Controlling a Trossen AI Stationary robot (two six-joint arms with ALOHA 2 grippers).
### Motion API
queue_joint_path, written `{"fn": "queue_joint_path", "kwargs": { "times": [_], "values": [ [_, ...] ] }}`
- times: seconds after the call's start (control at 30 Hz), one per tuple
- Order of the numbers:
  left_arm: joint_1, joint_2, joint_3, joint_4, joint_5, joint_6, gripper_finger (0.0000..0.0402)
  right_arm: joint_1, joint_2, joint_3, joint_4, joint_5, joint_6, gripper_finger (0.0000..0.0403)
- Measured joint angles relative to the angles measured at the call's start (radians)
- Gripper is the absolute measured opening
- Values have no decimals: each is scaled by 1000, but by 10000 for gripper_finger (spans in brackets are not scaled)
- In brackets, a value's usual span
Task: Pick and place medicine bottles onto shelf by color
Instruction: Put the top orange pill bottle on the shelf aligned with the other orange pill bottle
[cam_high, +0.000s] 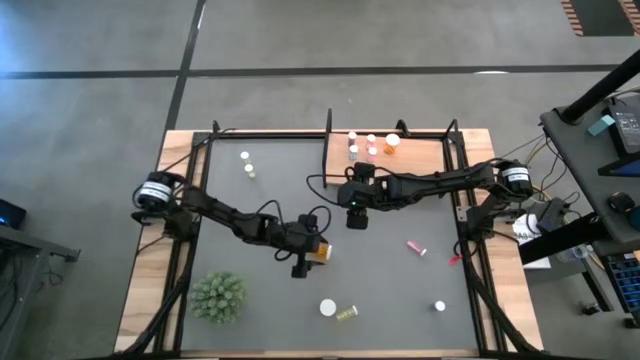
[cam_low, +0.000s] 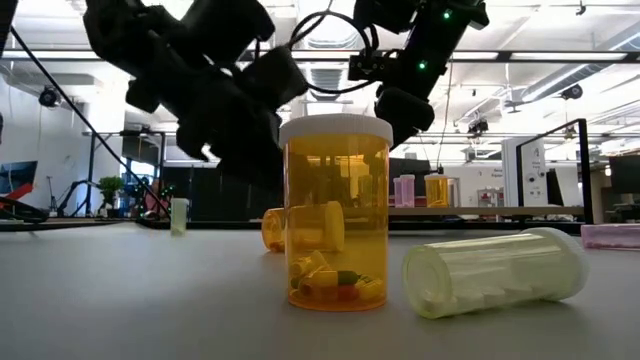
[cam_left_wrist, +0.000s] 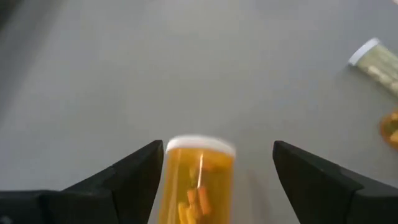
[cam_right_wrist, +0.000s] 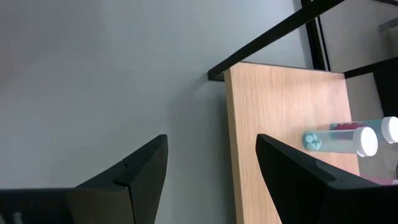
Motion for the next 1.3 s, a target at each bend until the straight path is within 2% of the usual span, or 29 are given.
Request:
{"fn": "queue_joint_path", "kwargs": {
  "times": [0.4,0.73,0.83,1.13,1.3],
  "values": [
    [25,60,1,-30,-29,0,276,0,0,0,3,0,0,235],
    [25,56,2,-28,-61,-1,183,0,0,0,7,0,0,235],
    [25,49,2,-19,-62,-1,165,0,0,0,15,0,0,235],
    [25,-40,-3,-25,-171,-5,174,0,0,0,25,0,0,235],
    [25,-118,-6,-49,-242,-82,175,0,0,0,29,0,0,235]
  ]
}}
